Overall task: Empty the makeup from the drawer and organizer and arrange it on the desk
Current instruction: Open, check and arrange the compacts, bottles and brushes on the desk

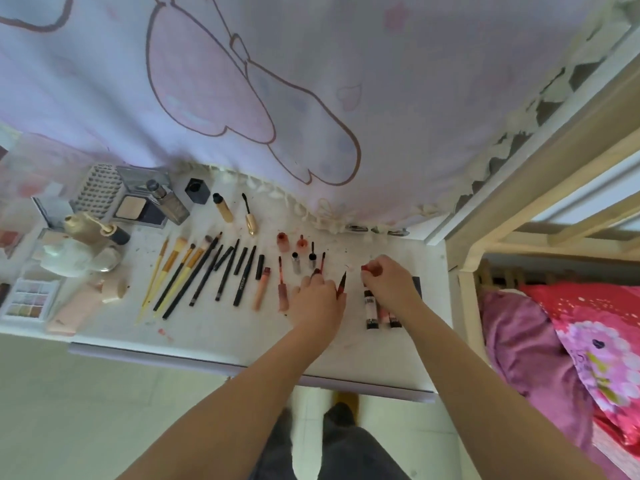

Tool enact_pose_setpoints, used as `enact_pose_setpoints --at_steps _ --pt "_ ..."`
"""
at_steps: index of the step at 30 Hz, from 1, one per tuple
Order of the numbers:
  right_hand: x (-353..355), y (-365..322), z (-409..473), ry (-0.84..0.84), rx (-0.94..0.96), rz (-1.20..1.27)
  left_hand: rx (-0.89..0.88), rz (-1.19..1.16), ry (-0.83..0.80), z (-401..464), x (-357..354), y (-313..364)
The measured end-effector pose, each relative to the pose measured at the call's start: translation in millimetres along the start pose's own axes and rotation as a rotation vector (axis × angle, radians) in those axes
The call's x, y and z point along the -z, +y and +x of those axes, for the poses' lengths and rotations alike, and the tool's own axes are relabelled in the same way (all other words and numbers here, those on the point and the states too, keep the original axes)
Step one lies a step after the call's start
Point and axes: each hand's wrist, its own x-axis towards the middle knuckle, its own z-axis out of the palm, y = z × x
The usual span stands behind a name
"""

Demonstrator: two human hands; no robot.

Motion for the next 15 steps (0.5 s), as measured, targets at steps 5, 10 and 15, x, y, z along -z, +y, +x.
enact_pose_setpoints --at_steps 5,10,15 --pt "-13 4 22 -0.041 0.127 -0.28 0.057 0.11 0.031 7 -14 9" --pt "-23 8 30 -0.006 0.285 -0.594 0.101 0.193 0.066 8 -25 10" --pt "-13 6 32 -0.034 0.323 -0.579 0.126 0.16 0.089 5 -25 9"
